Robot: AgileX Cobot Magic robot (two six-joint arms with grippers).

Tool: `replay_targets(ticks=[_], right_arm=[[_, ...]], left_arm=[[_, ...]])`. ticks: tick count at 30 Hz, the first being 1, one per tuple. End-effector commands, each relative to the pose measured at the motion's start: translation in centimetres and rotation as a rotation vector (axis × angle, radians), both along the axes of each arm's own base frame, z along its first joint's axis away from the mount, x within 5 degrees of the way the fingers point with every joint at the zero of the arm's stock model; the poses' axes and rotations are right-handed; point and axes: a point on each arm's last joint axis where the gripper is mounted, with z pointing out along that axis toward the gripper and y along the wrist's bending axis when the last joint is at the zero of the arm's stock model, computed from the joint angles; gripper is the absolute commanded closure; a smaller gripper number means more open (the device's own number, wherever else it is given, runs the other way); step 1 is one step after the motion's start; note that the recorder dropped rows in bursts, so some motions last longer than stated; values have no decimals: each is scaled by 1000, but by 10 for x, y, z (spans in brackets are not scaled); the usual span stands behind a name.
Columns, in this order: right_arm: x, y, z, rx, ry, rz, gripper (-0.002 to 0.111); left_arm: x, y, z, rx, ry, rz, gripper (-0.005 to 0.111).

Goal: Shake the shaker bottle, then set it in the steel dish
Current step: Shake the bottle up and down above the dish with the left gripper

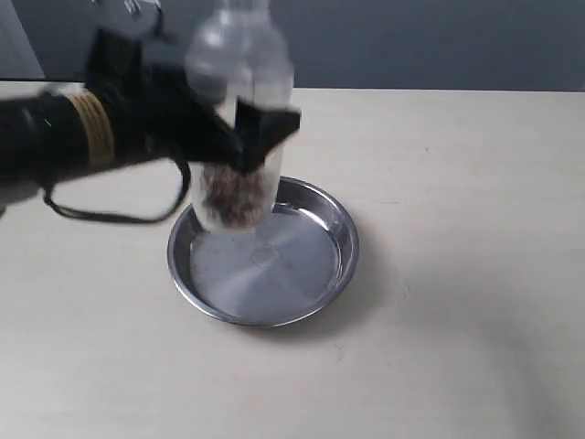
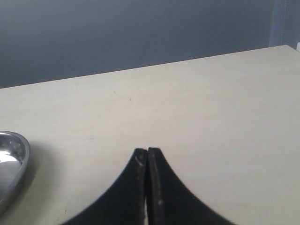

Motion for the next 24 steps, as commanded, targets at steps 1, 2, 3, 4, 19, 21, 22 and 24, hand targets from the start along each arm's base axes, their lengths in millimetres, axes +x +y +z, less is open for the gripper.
replay_targets(ticks=[1, 2, 3, 4, 19, 21, 22, 24], right_arm=[[0, 0, 1, -4, -16, -5, 109], [0, 0, 1, -4, -16, -5, 109], [0, 0, 1, -4, -16, -5, 109], [0, 0, 1, -4, -16, -5, 109], [0, 0, 1, -4, -16, -5, 109], [0, 0, 1, -4, -16, -5, 109], [0, 0, 1, -4, -16, -5, 109], [0, 0, 1, -4, -16, -5, 109]], left_arm=[[-5, 0, -40, 34, 121, -5, 106], [-4, 1, -47, 28, 144, 1, 106], [-4, 0, -39, -6, 114, -10, 106], [-7, -2, -15, -61, 23, -36, 106], [-13, -1, -3, -2, -37, -50, 106], [-7, -5, -55, 51, 130, -46, 106], [-7, -8, -18, -63, -21, -86, 106], [-13, -5, 53, -132, -259, -97, 106]])
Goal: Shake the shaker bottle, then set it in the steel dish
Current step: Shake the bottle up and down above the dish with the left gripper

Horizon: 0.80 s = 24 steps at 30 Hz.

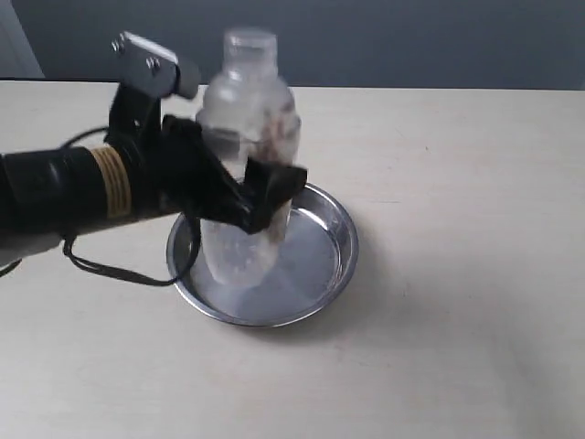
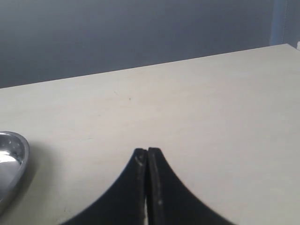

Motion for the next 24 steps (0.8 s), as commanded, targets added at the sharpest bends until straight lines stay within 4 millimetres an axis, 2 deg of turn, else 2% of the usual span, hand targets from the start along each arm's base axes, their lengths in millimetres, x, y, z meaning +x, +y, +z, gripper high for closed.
replay_targets(ticks=[1, 3, 4, 5, 6, 7, 8, 9, 12, 13, 14, 15, 18, 19, 20, 21, 23, 24], right_arm=[[0, 0, 1, -4, -16, -5, 109], [0, 0, 1, -4, -16, -5, 109], [0, 0, 1, -4, -16, -5, 109], [0, 0, 1, -4, -16, -5, 109], [0, 0, 1, -4, -16, -5, 109], [0, 0, 1, -4, -16, -5, 109], [0, 0, 1, -4, -16, -5, 109], [0, 0, 1, -4, -16, -5, 109], [0, 0, 1, -4, -16, -5, 109], [0, 0, 1, -4, -16, -5, 109], [0, 0, 1, -4, -16, -5, 109], [0, 0, 1, -4, -16, -5, 109], [0, 0, 1, -4, -16, -5, 109], [0, 0, 1, -4, -16, -5, 109], [0, 0, 1, -4, -16, -5, 109], [0, 0, 1, -4, -16, -5, 109], [0, 0, 1, -4, -16, -5, 109], [0, 0, 1, -4, -16, -5, 109]], left_arm=[[-5, -2, 86, -137, -269, -19, 106], [4, -7, 6, -3, 18, 19, 106], [5, -10, -3, -19, 39, 9, 106], [5, -12, 19, -86, -45, -16, 106], [-1, -12, 64, -163, -207, -50, 106], [-5, -9, 91, -168, -303, -56, 106], [-5, -8, 91, -144, -298, -43, 106], [-2, -7, 76, -99, -230, -19, 106], [5, -6, -7, 38, 58, 31, 106], [6, -6, -18, 44, 93, 36, 106], [6, -7, -12, 26, 72, 33, 106], [5, -8, 11, -29, -6, 19, 106], [-7, -5, 99, -142, -336, -35, 106], [-9, -2, 112, -133, -374, -23, 106], [-9, -1, 110, -119, -353, -11, 106], [-5, -1, 89, -86, -264, 12, 106], [2, -4, 21, -24, -34, 36, 106], [2, -5, -5, -20, 41, 41, 106]])
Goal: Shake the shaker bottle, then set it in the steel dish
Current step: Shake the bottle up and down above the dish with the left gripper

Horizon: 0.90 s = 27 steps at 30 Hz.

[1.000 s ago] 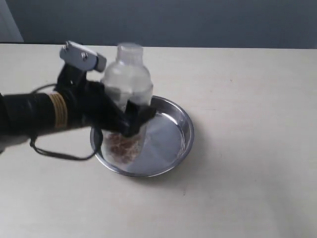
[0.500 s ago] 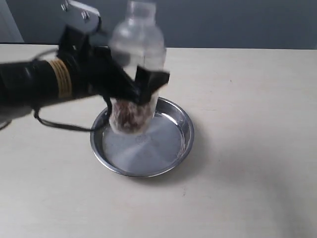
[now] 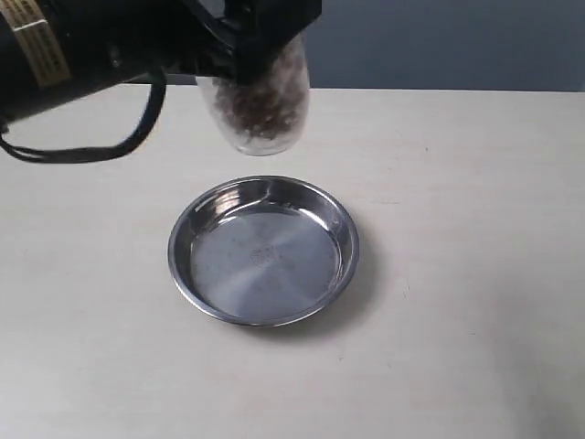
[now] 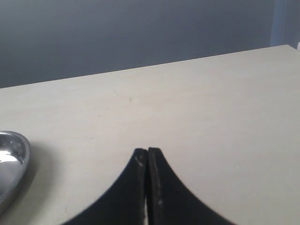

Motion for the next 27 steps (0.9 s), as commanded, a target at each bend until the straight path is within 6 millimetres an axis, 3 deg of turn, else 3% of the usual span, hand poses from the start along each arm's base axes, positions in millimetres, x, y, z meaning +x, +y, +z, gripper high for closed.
replay_targets(ticks=[1, 3, 5, 7, 8, 11, 12, 13, 16, 18, 21, 22, 23, 24, 27], right_arm=[[0, 0, 1, -4, -16, -5, 109], [0, 0, 1, -4, -16, -5, 109], [0, 0, 1, -4, -16, -5, 109], [0, 0, 1, -4, -16, -5, 109], [0, 0, 1, -4, -16, -5, 109], [0, 0, 1, -4, -16, -5, 109], [0, 0, 1, -4, -16, -5, 109], [0, 0, 1, -4, -16, -5, 109], [0, 0, 1, -4, -16, -5, 109], [0, 0, 1, -4, -16, -5, 109], [0, 0, 1, -4, -16, -5, 109], [0, 0, 1, -4, -16, -3, 109], [0, 0, 1, -4, -16, -3, 109], [0, 0, 1, -4, -16, -3, 109], [0, 0, 1, -4, -16, -3, 109]], left_arm=[[7, -2, -101, 56, 343, 47, 106], [4, -4, -69, -68, 206, -6, 106], [-6, -3, -9, -146, -42, -64, 106], [-7, 1, 9, -81, -85, -27, 106], [-4, 1, 0, -35, -28, -2, 106], [5, 1, -73, 126, 234, 49, 106], [6, 0, -78, 124, 242, 42, 106], [4, -1, -67, 87, 193, 28, 106], [-8, 3, 7, -59, -67, -11, 106], [-8, 5, 5, -29, -27, 15, 106], [0, 2, -85, 140, 280, 47, 106], [0, 1, -106, 147, 346, 52, 106], [1, 0, -109, 131, 354, 51, 106], [1, -1, -96, 87, 302, 40, 106], [-5, -1, -14, -25, -16, -13, 106]])
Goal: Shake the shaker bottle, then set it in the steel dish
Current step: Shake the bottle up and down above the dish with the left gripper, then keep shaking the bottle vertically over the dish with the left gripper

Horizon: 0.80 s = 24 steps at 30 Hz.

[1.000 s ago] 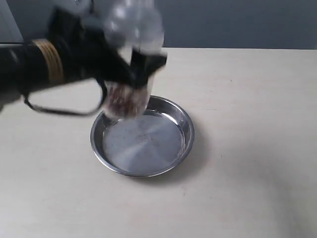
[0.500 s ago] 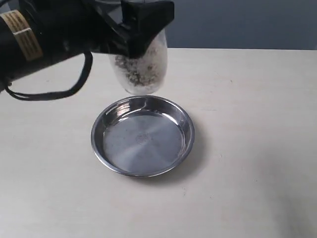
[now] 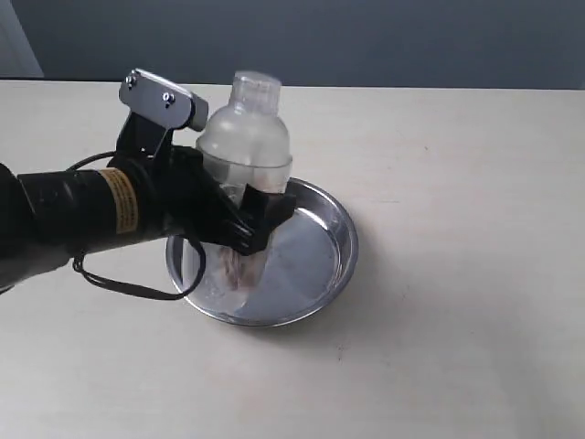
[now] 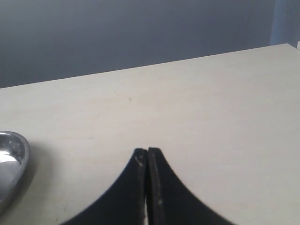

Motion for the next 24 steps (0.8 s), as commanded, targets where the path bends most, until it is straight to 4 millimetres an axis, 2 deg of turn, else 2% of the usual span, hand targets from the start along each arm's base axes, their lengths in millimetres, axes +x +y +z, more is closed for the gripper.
replay_targets(ticks=[1, 2, 3, 4, 6, 7, 8, 9, 11, 12, 13, 14, 15, 17, 18, 19, 20, 21, 23, 24], right_arm=[[0, 0, 1, -4, -16, -3, 109], [0, 0, 1, -4, -16, -3, 109], [0, 0, 1, -4, -16, -3, 109], [0, 0, 1, -4, -16, -3, 109], [0, 0, 1, -4, -16, -3, 109], [0, 0, 1, -4, -16, -3, 109], [0, 0, 1, -4, -16, -3, 109], [0, 0, 1, -4, -16, -3, 109], [0, 0, 1, -4, -16, -3, 109], [0, 0, 1, -4, -16, -3, 109], [0, 0, 1, -4, -16, -3, 109], [0, 0, 1, -4, -16, -3, 109], [0, 0, 1, -4, -16, -3, 109], [0, 0, 1, -4, -16, -3, 109], [0, 0, 1, -4, -16, -3, 109], [0, 0, 1, -4, -16, -3, 109], [0, 0, 1, -4, -16, -3, 109], [0, 0, 1, -4, -16, -3, 109], [0, 0, 1, -4, -16, -3, 109], [0, 0, 1, -4, -16, -3, 109]], left_arm=[[-7, -1, 112, -200, -423, -59, 106], [-7, 0, 118, -191, -426, -47, 106], [-5, 0, 111, -165, -376, -31, 106], [0, -2, 87, -114, -286, -19, 106], [7, -7, 25, -43, -81, -4, 106], [10, -8, 9, -37, -24, 11, 106], [11, -9, 8, -48, -20, 13, 106], [11, -10, 22, -87, -69, 6, 106], [6, -10, 75, -164, -256, -35, 106], [2, -9, 93, -175, -319, -50, 106], [1, -7, 102, -179, -337, -46, 106], [2, -7, 95, -152, -305, -40, 106], [4, -9, 77, -115, -242, -34, 106], [7, -12, 17, -22, -60, -30, 106], [10, -14, 2, -9, -15, -25, 106], [11, -15, 3, -16, -17, -23, 106], [11, -16, 19, -56, -74, -30, 106], [10, -16, 41, -95, -150, -42, 106], [2, -13, 99, -153, -364, -76, 106], [0, -11, 112, -160, -403, -74, 106]])
